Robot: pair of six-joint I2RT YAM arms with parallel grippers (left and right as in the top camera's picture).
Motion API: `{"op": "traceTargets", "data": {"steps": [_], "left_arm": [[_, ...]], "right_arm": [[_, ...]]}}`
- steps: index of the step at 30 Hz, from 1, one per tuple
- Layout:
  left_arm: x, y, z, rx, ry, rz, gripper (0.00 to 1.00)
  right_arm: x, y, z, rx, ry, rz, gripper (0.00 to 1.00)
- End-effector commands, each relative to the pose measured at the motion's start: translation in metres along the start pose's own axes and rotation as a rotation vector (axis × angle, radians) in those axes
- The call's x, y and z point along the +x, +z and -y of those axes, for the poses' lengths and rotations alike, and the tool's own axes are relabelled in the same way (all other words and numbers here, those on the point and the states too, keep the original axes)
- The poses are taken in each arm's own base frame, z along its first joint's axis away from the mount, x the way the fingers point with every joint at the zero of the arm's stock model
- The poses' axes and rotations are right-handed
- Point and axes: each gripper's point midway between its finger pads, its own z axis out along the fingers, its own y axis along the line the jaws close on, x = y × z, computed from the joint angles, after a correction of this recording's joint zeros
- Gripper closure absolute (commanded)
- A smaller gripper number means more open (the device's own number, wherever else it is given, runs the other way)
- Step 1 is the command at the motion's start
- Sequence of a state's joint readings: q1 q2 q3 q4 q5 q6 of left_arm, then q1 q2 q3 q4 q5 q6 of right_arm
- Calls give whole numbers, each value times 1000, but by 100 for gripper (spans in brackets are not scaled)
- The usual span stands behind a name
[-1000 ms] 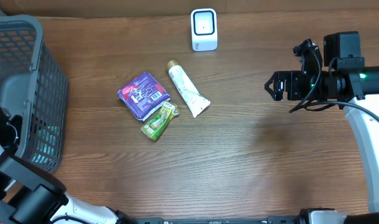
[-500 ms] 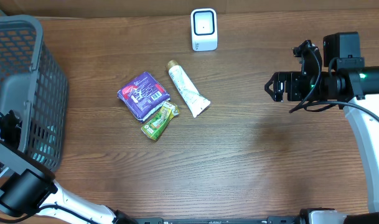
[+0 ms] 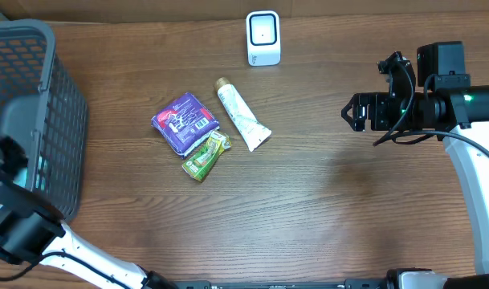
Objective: Scan the item barcode
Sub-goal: 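Reach into the basket and grasp the mint-green wipes pack, then carry the mint-green pack out and set it beside the tube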
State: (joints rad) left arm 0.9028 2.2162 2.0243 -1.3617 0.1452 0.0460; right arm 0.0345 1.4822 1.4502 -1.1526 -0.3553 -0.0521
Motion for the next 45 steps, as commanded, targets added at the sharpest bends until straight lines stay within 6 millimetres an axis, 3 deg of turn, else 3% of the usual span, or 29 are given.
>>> {"op": "traceTargets", "data": {"steps": [1, 4, 8, 10, 12, 13, 15, 18, 21, 24, 26, 27, 28, 30, 35, 39, 40, 43, 45], "left_arm": [[-39, -118, 35, 44, 24, 294, 96], [-36, -190, 71, 105, 94, 457, 96], [-17, -243, 111, 154, 159, 585, 96], [-2, -271, 148, 207, 248, 670, 96], [18, -291, 177, 230, 325, 720, 96], [36, -301, 202, 238, 387, 743, 96], [55, -306, 228, 282, 454, 742, 96], [95, -301, 288, 344, 612, 710, 96], [131, -280, 334, 355, 739, 630, 96], [175, -239, 374, 358, 866, 470, 96], [213, -193, 394, 315, 948, 304, 96], [249, -148, 402, 242, 1011, 151, 96], [261, -130, 403, 208, 1039, 102, 96], [293, -74, 400, 79, 1076, -13, 96], [359, 12, 401, 34, 1107, -157, 96], [379, 51, 402, 36, 1049, -157, 96], [385, 59, 403, 48, 1028, -162, 94], [399, 68, 409, 104, 1039, -190, 51], [399, 68, 409, 103, 1039, -190, 39]], "right_arm": [[-3, -2, -3, -8, -8, 10, 0], [-3, -2, -3, -8, -8, 10, 0], [-3, -2, -3, -8, -8, 10, 0], [-3, -2, -3, -8, -8, 9, 0], [-3, -2, -3, -8, -8, 10, 0], [-3, -2, -3, -8, -8, 10, 0], [-3, -2, -3, -8, -9, 11, 0], [-6, -2, -3, -8, -14, 23, 0], [-10, -2, -3, -8, -18, 36, 0], [-10, -2, -3, -8, -19, 38, 0], [-10, -2, -3, -8, -19, 38, 0], [-10, -2, -3, -8, -20, 38, 0], [-10, -2, -3, -8, -20, 38, 0], [-10, -2, -3, -8, -20, 39, 0], [-12, -2, -3, -8, -23, 45, 0], [-12, -2, -3, -8, -23, 46, 0], [-12, -2, -3, -8, -23, 46, 0], [-12, -2, -3, -8, -22, 46, 0], [-12, -2, -3, -9, -22, 45, 0]]}}
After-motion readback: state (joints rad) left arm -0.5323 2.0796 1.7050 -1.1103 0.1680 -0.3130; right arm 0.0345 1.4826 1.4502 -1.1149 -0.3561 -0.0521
